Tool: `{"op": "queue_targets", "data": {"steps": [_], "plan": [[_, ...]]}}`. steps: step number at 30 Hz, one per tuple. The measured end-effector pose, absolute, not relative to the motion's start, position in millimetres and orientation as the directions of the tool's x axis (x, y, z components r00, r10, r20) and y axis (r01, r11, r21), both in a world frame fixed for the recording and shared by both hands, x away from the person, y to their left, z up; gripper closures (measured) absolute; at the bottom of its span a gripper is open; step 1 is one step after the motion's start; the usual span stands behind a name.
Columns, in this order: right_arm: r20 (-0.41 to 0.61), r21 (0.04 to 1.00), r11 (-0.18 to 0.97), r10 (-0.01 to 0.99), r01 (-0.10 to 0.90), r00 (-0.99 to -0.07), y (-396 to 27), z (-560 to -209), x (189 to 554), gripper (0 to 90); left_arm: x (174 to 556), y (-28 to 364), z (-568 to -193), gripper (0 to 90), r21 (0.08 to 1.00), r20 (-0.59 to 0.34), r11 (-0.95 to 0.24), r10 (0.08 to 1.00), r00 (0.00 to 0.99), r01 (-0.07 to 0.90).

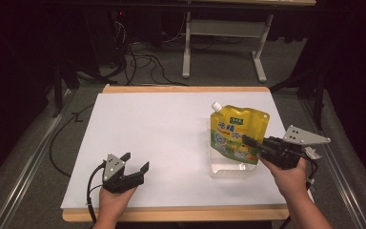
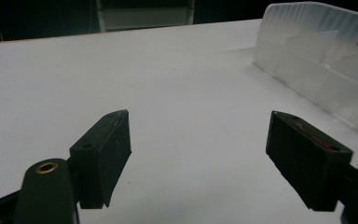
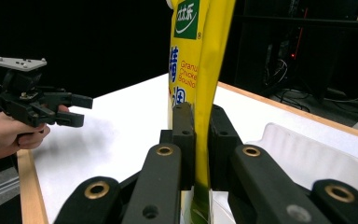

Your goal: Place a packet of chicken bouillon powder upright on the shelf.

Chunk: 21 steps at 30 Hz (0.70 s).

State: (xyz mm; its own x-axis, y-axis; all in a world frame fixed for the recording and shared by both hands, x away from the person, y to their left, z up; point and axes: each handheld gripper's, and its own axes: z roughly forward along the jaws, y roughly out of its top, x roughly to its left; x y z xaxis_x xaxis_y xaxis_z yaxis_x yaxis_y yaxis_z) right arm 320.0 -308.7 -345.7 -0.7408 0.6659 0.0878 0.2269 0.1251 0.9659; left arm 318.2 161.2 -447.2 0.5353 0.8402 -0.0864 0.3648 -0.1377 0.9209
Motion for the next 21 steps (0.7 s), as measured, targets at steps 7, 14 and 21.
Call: {"op": "queue_targets", "data": {"steps": [7,14,21], "plan": [[0.098,0.964,0.119,0.67,0.237,-0.736,-317.9,-349.0,317.5,85.6,318.4,160.8,-447.6,22.7,0.92,-0.087,-0.14,0.839,0.537,0.367],[0.107,0.962,0.118,0.666,0.245,-0.739,-321.9,-352.4,317.8,85.6,318.8,160.1,-448.4,22.7,0.918,-0.087,-0.141,0.84,0.536,0.37],[0.099,0.958,0.14,0.657,0.251,-0.747,-313.6,-358.6,325.0,85.6,319.0,160.2,-448.5,22.7,0.918,-0.085,-0.142,0.84,0.535,0.37]]}}
